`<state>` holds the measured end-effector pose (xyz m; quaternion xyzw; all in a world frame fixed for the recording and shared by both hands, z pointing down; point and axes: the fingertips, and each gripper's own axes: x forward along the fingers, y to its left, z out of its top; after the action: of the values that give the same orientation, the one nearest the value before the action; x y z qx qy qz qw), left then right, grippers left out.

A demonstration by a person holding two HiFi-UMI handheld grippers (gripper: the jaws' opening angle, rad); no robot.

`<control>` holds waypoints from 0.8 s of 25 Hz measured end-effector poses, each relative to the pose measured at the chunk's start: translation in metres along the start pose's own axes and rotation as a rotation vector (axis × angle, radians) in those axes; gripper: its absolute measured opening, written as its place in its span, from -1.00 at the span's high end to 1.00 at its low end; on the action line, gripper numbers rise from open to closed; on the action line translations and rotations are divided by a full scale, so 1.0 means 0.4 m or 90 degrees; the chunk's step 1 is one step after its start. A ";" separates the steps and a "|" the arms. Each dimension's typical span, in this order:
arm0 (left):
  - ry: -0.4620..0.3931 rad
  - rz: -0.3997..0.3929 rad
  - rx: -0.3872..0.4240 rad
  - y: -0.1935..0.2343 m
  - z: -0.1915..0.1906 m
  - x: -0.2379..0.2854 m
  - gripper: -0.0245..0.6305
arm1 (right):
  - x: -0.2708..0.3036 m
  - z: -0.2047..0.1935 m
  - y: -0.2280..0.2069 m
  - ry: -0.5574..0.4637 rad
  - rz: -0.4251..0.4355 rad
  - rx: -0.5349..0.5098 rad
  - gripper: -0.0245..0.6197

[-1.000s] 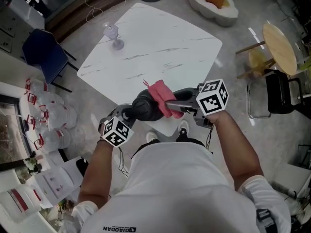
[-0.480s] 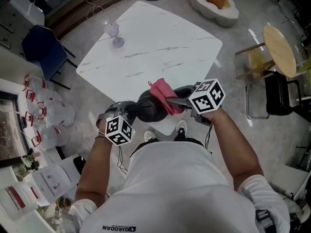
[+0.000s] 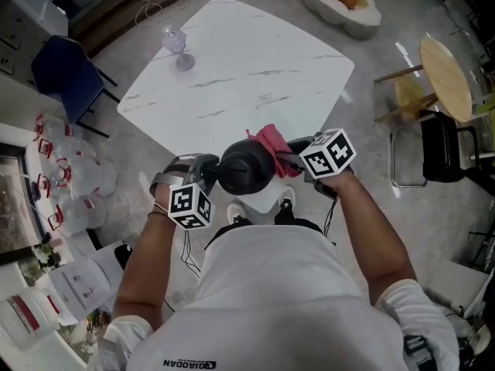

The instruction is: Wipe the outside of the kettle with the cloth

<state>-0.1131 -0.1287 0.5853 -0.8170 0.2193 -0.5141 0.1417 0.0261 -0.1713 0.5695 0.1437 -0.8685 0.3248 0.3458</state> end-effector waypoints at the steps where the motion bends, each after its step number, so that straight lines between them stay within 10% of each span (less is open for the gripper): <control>1: -0.001 0.005 0.009 0.002 0.004 -0.001 0.63 | 0.002 -0.010 -0.010 -0.002 -0.007 0.010 0.60; 20: -0.015 0.064 0.186 0.041 0.016 -0.011 0.64 | 0.080 -0.151 -0.151 -0.011 -0.108 0.167 0.60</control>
<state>-0.1124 -0.1405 0.5717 -0.7817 0.1809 -0.5233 0.2870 0.0624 -0.1774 0.6530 0.2631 -0.8063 0.4037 0.3431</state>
